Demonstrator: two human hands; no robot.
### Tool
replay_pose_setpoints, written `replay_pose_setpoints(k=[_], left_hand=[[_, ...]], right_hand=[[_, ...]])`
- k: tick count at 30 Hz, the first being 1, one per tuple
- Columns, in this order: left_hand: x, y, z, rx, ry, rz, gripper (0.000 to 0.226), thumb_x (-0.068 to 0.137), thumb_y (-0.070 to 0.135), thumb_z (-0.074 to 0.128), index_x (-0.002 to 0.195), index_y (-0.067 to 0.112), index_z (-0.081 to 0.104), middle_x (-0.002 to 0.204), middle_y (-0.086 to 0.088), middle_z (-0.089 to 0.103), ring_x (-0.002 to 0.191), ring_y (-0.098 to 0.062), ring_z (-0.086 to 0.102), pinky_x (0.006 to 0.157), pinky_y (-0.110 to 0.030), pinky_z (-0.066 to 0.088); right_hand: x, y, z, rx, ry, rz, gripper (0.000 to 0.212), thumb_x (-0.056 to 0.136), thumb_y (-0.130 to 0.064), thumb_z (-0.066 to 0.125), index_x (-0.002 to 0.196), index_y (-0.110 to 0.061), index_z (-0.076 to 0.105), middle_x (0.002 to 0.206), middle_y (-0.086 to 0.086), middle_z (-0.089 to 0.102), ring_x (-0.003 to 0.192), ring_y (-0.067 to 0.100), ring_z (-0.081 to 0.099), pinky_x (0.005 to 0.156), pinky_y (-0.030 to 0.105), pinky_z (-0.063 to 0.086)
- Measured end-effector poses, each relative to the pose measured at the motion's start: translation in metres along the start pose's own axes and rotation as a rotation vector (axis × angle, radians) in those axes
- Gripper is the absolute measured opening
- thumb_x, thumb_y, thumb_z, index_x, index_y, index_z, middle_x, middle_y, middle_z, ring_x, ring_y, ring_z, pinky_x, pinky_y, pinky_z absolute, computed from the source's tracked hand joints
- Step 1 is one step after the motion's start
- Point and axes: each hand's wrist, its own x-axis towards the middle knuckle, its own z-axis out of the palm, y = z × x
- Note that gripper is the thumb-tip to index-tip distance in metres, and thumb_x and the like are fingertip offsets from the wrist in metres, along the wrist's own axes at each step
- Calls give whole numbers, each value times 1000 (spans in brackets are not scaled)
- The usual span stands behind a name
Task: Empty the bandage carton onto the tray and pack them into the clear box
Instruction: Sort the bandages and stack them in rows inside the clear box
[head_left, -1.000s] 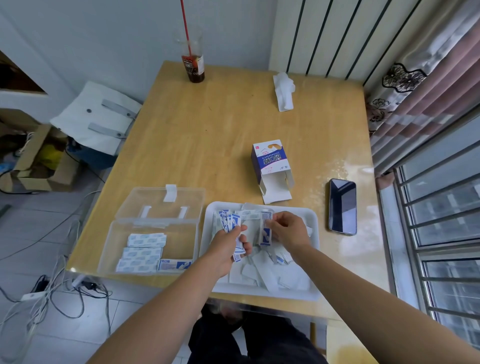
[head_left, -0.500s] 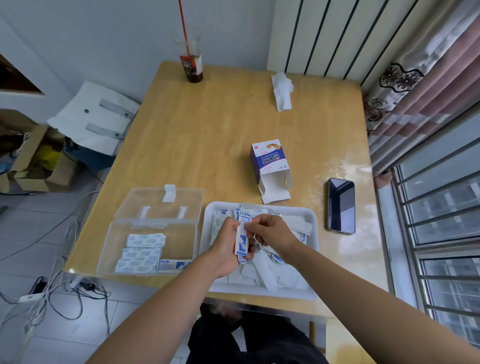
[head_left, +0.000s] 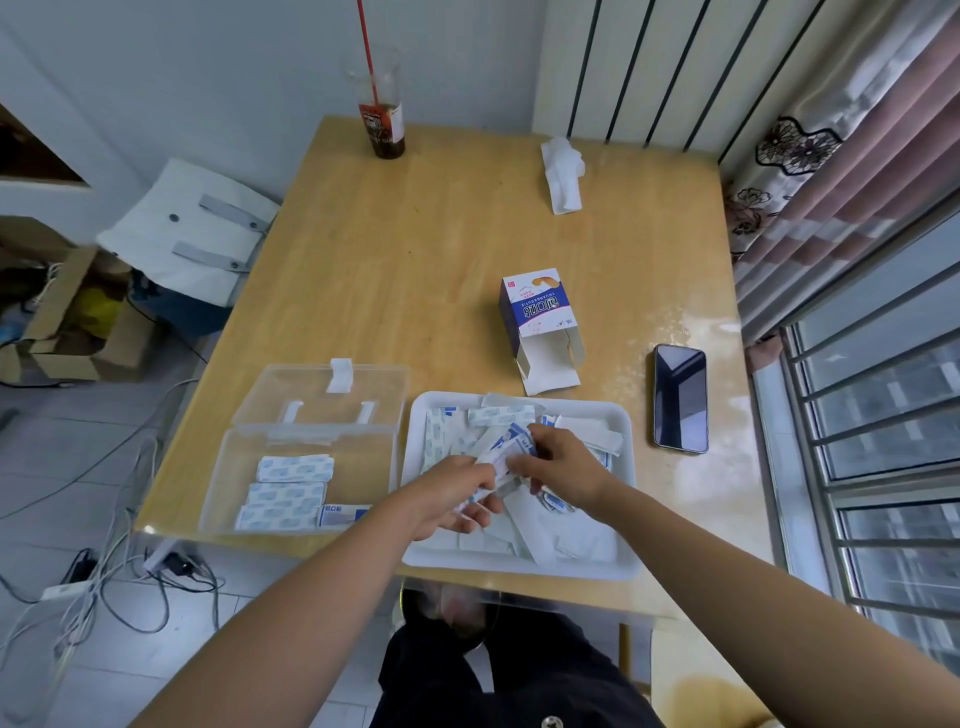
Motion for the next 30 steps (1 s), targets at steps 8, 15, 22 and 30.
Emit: replay_pose_setpoints(k=[8, 15, 22, 30], left_hand=[[6, -2, 12, -690, 32, 125, 30, 94, 9, 40, 118, -1, 55, 114, -23, 62, 95, -29, 62, 82, -35, 54], [0, -5, 20, -285, 144, 165, 39, 102, 25, 29, 122, 5, 56, 95, -18, 68, 70, -25, 62, 67, -34, 55], [-16, -13, 0, -56, 82, 146, 39, 104, 41, 26, 105, 14, 55, 67, -2, 51, 47, -10, 38, 41, -18, 24], [-28, -17, -20, -96, 81, 132, 37, 104, 37, 28, 103, 10, 53, 65, -3, 44, 49, -13, 38, 43, -20, 26]], right_hand=[[-11, 3, 14, 253, 24, 44, 24, 93, 0, 51, 117, -1, 55, 108, 16, 67, 83, 22, 66, 69, 29, 57], [-16, -12, 23, 174, 55, 8, 16, 92, -2, 48, 100, -13, 57, 89, 7, 66, 64, 14, 55, 54, 21, 46], [-16, -17, 27, 125, 7, -3, 10, 96, -4, 45, 103, -5, 52, 85, 12, 61, 58, 15, 52, 52, 20, 42], [-16, -24, 40, 2, -9, -64, 23, 89, 5, 55, 107, -8, 48, 98, 11, 65, 73, 10, 64, 61, 15, 48]])
